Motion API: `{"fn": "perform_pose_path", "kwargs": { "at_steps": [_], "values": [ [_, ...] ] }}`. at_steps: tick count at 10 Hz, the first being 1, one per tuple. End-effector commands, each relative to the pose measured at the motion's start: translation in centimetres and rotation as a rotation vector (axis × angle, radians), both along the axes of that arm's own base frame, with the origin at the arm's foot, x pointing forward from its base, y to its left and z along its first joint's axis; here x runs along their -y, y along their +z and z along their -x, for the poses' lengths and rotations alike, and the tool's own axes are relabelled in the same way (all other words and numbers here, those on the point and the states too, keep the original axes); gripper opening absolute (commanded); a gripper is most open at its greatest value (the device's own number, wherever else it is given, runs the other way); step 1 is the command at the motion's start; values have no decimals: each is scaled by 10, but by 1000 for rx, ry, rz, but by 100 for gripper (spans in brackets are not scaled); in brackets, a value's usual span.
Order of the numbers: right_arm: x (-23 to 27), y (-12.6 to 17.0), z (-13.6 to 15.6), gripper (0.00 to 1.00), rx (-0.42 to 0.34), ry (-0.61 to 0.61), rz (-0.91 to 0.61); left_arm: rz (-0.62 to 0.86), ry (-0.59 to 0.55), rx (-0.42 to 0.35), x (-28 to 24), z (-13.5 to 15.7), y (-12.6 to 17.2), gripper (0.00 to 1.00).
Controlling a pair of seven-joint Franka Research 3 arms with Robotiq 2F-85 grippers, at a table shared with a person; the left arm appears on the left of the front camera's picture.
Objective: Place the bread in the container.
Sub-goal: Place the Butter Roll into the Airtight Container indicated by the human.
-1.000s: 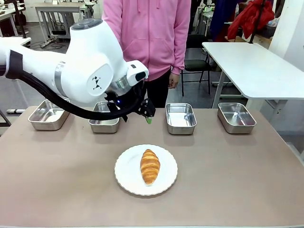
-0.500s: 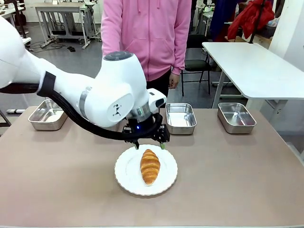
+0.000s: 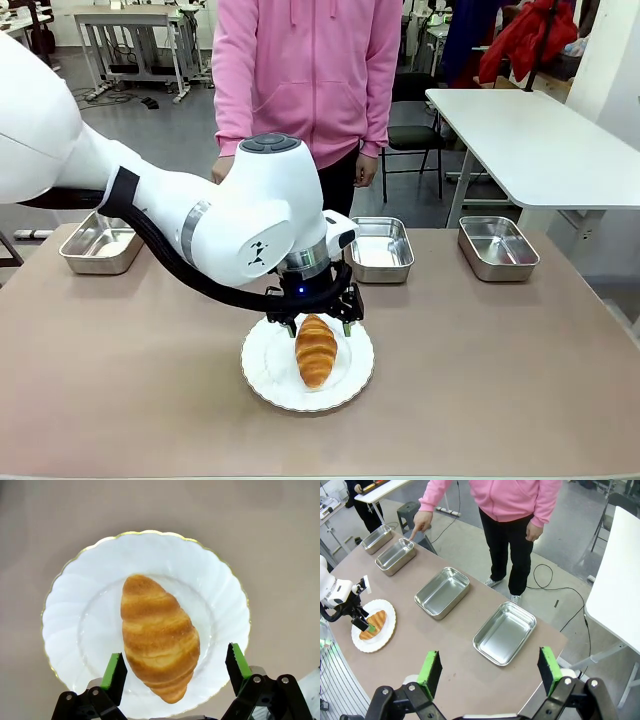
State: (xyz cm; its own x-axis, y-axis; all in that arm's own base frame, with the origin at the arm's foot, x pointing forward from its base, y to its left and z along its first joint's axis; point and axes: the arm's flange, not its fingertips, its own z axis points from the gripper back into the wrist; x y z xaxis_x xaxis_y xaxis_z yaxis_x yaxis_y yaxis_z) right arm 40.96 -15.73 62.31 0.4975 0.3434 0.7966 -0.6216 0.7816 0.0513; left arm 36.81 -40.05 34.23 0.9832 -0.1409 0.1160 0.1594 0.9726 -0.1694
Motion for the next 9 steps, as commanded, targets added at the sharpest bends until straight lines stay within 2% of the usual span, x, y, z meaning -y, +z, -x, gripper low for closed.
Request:
{"fn": "perform_pose_path", "kwargs": {
  "at_steps": [1, 5, 9],
  "values": [
    [0, 1, -2, 100, 29, 17, -14, -55, 43, -3, 10, 1, -6, 100],
    [0, 1, -2, 100, 29, 17, -14, -52, 62, -35, 10, -2, -22, 100],
    [0, 1, -2, 100, 29, 17, -14, -83, 68, -27, 14, -6, -35, 100]
  ]
}}
